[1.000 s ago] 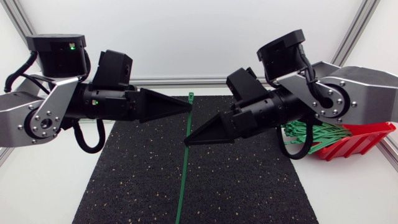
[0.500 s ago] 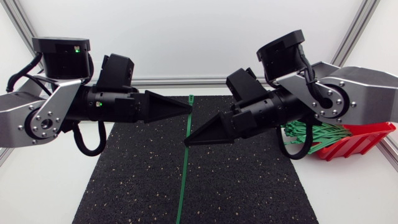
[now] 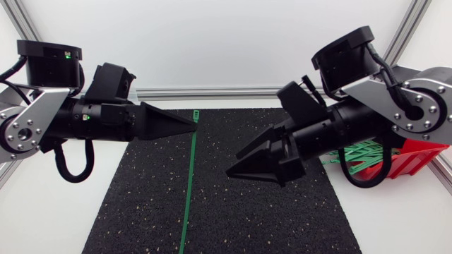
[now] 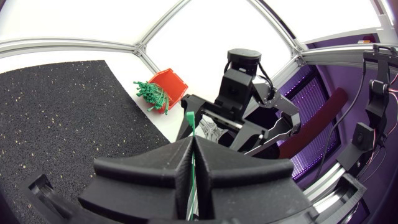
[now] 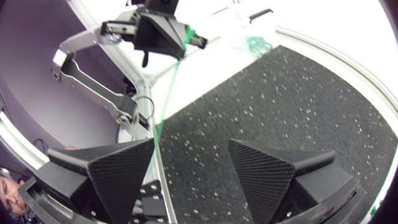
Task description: Take a green cable tie from the red box, thread the tail through the head to close it, then place it in the transparent bin on the left.
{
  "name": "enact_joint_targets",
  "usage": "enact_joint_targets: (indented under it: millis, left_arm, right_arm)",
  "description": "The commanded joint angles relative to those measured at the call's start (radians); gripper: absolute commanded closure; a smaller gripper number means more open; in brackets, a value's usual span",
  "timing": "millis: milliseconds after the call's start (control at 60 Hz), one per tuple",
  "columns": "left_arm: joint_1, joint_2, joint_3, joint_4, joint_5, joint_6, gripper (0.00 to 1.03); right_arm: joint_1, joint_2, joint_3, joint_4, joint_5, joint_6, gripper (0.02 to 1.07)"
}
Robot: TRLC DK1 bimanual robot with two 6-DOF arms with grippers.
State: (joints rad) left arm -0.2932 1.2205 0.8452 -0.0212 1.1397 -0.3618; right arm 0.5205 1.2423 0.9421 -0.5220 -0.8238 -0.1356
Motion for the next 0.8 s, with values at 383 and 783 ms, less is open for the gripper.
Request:
enact_joint_targets:
  millis: [383,783]
  left_arm:
    - [0.141,-0.018,0.038,0.015,0.055,0.037,1.0]
    - [0.157,0.059,0.092,0.05,0.063,0.037,1.0]
  right_arm:
    - [0.046,0.042,0.077,-0.345,0.255,-0.358,0.06]
    - [0.039,0.108,0.06,-0.231,0.285,-0.598,0.06]
